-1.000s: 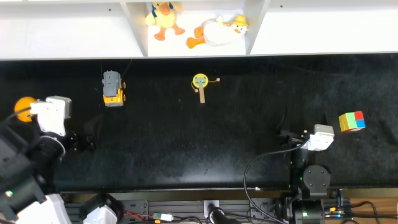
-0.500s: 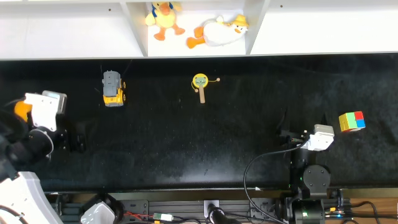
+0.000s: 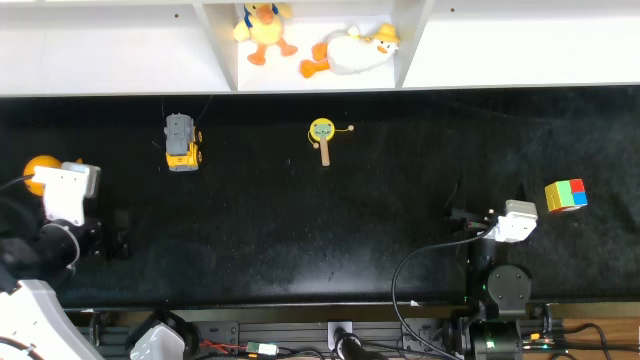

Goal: Store Toys

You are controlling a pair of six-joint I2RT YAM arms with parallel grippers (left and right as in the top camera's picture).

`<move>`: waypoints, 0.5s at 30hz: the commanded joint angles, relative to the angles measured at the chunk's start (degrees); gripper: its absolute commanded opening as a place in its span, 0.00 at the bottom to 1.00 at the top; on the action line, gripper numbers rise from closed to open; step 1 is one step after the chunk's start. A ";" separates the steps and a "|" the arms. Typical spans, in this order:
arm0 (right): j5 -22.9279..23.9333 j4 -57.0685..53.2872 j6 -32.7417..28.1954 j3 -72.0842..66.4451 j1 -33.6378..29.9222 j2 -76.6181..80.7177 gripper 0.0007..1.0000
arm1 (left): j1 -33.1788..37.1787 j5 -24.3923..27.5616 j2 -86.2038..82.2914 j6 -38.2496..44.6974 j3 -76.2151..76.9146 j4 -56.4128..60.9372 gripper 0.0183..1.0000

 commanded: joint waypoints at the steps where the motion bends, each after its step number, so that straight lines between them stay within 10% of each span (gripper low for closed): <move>1: -0.24 0.28 -0.17 -0.72 -0.07 -0.46 1.00 | 4.63 1.20 1.20 5.01 1.73 -0.13 0.99; 15: -0.24 0.28 -0.17 -0.72 -0.07 -0.46 1.00 | 26.14 8.13 5.55 22.21 1.68 -4.17 1.00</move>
